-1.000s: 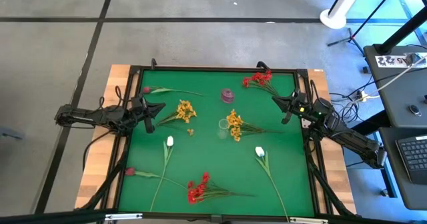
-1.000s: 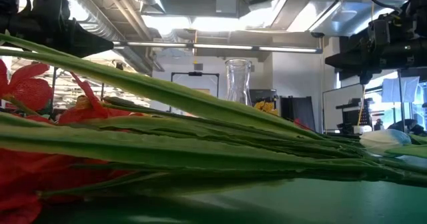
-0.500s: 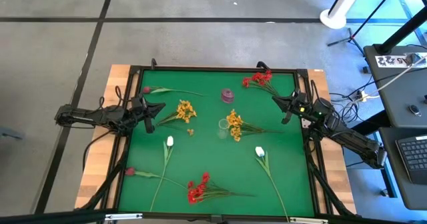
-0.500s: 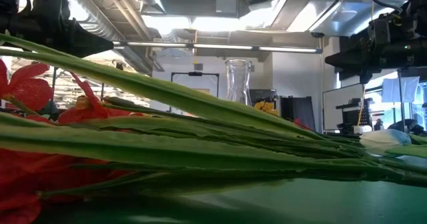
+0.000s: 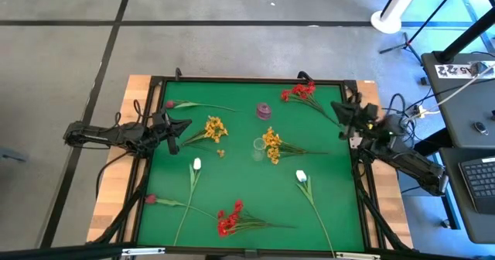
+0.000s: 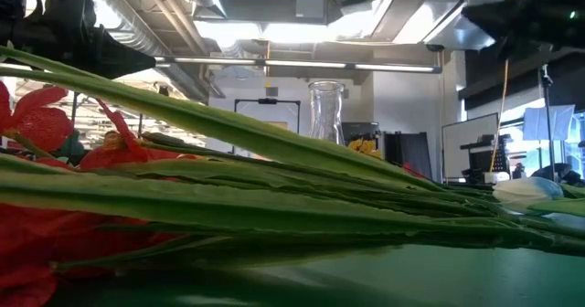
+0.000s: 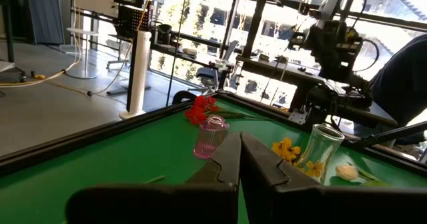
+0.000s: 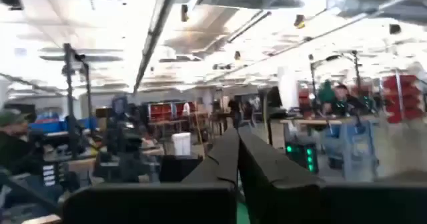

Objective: Sort flowers into vase by color
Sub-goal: Put the right yellow flowers into the transparent vase

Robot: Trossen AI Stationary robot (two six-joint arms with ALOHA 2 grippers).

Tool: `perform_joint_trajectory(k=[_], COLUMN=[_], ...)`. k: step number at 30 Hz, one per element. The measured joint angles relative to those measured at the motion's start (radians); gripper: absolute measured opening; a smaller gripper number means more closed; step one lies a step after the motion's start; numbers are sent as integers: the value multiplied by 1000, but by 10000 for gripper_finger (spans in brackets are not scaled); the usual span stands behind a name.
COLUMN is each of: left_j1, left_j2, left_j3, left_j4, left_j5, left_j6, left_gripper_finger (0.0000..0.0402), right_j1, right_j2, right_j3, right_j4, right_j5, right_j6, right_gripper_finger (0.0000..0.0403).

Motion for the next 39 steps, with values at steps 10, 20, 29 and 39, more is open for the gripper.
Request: perform_joint_trajectory(k=[10,20,29,39], left_j1=[0,0,0,0], left_j2=[0,0,0,0], left_j3=[0,0,0,0], left_j4=[0,0,0,0], left_j5=[0,0,0,0], left_j6=[0,0,0,0], left_gripper_finger=[0,0,0,0], right_j1=[0,0,0,1], right_j2=[235,632,783,866], right_j3=[281,583,598,598], right_j4=[-144,-691,-862,-867], right_j5=[-79,-33,-110,-366], right_j6=[-94,-168,-124,-143], right_gripper_finger=[10,10,10,10])
